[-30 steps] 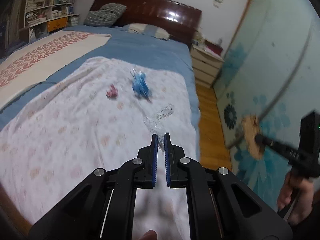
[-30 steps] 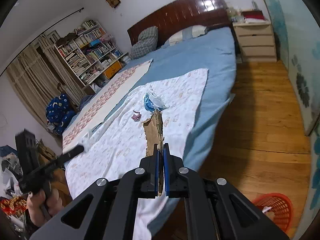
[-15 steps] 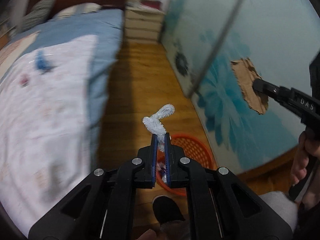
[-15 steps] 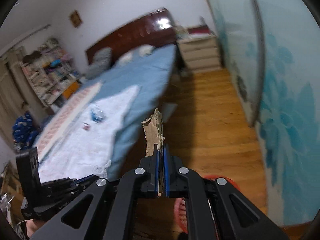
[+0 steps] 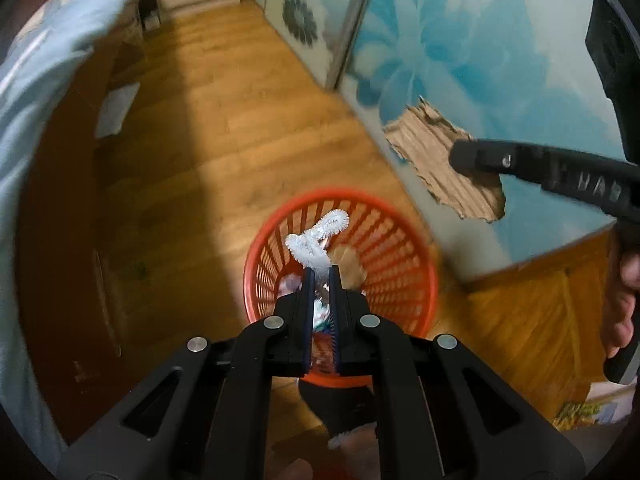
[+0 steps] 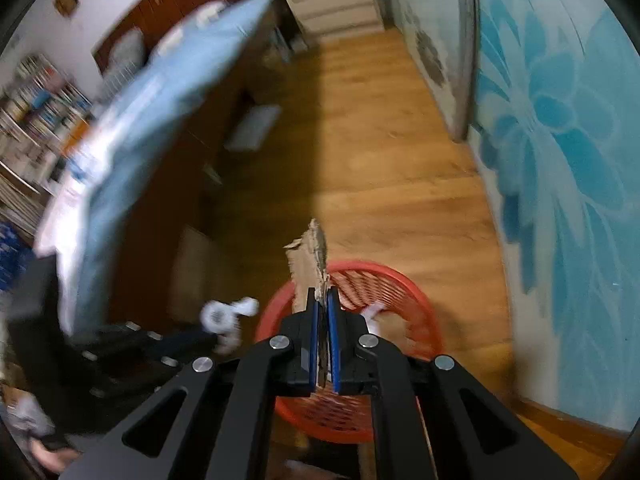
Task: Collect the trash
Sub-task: 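Carry the cardboard and white tissue to the red basket and open both tools, then return to the bed and grasp the blue plastic bag with the right tool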
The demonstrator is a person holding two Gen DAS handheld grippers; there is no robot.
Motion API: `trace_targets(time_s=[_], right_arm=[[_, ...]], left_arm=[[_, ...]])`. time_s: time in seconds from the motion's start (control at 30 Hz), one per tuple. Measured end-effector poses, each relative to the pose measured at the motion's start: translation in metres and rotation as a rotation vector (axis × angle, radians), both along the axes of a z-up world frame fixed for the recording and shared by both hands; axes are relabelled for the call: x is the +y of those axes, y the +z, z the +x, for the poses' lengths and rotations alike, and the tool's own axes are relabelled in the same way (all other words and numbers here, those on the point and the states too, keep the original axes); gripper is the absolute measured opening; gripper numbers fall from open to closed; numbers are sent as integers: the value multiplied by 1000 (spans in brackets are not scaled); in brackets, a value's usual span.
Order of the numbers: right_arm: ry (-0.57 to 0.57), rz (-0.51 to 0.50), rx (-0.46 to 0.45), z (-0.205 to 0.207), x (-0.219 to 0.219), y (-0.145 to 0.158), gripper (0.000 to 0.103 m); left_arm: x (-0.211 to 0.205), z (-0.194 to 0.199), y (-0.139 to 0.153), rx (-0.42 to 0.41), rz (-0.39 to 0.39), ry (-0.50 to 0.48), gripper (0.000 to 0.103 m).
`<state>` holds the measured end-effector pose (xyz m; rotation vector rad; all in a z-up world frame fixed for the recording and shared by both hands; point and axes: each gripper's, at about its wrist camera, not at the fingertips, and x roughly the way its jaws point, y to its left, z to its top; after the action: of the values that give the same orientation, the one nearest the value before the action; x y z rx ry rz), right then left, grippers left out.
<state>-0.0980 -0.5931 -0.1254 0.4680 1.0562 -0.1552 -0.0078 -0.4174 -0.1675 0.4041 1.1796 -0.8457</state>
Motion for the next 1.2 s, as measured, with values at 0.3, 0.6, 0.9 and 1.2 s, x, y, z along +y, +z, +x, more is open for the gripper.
trace_targets(time_s=[0.3,0.6,0.9,1.2], right_arm=[[-15,62,72,-9,12,-72,6],[-11,61,62,-4,20,-78,8],[-144,52,26,-18,-4,-54,65],[-138,-14,-127,-9,27,30,73]], left_arm=[[-22,1,-16,25,30,-30,7],[-20,4,-18,20,33,-18,7],[-9,11,6,-15,27,14,78],[50,13,64,-76,-54,100,78]])
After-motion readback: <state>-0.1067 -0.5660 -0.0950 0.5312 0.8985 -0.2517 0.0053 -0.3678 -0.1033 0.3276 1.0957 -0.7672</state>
